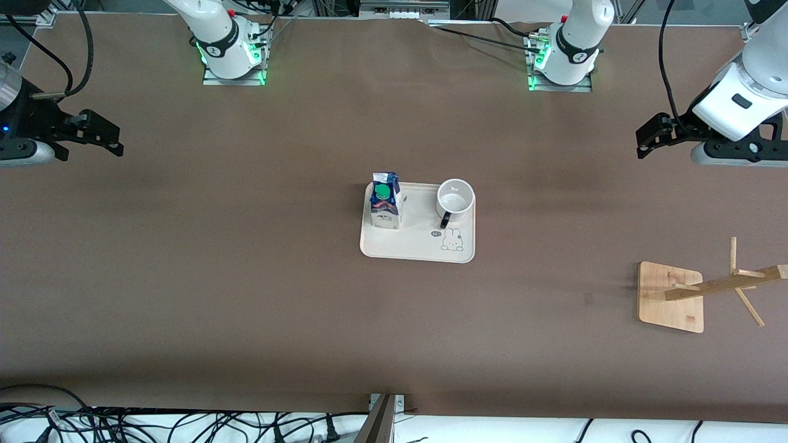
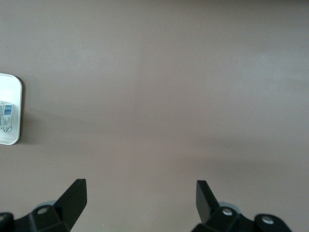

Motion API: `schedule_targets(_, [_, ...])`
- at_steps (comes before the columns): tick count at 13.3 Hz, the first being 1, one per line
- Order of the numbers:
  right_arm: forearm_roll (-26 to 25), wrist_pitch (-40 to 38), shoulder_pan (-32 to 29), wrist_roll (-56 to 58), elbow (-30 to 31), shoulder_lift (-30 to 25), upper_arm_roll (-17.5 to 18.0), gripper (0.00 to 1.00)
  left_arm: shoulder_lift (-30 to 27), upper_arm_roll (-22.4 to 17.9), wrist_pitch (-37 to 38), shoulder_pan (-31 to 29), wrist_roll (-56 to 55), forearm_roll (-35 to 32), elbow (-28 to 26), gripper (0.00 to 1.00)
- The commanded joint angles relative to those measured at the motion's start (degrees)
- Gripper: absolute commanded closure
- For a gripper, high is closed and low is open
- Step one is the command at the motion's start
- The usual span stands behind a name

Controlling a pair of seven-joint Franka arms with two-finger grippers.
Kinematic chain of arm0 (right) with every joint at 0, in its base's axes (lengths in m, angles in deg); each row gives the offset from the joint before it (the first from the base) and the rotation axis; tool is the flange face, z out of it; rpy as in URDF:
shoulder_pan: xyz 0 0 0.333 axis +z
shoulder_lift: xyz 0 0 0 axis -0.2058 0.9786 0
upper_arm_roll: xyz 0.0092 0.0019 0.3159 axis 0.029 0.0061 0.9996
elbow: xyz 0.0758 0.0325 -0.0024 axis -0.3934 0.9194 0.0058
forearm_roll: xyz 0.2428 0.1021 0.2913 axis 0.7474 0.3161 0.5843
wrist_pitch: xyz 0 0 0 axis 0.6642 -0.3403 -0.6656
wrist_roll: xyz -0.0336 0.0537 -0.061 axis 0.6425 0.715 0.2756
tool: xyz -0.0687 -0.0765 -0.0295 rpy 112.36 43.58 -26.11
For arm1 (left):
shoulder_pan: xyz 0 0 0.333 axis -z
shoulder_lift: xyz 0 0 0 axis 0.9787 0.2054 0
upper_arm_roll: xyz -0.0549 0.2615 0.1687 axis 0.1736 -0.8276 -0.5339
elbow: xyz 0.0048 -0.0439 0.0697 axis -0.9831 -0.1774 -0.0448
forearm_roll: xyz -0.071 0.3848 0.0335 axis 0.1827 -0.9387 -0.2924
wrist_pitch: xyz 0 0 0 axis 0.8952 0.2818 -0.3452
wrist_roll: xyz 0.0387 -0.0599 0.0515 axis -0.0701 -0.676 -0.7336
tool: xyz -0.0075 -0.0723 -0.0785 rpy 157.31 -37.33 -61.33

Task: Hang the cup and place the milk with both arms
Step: 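Move the left gripper from rest toward the white mug on the tray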

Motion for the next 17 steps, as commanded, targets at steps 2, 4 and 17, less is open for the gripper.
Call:
schedule_targets(2, [-0.7, -0.4, -0.2, 0.2, -1.0, 0.4, 0.3, 0.00, 2.2, -0.2, 3.6, -0.2, 0.9, 1.3, 4.4, 0.00])
schedule_targets(4, [-0.7, -0.4, -0.2, 0.2, -1.0, 0.4, 0.3, 0.00, 2.8, -0.2, 3.9, -0.2, 0.9, 1.3, 5.0, 0.00])
schedule_targets(17, [-0.8, -0.3, -0.2, 0.2, -1.0, 0.4, 0.3, 0.00, 15.7, 0.0, 4.1, 2.3, 2.3, 6.8, 16.7, 0.00])
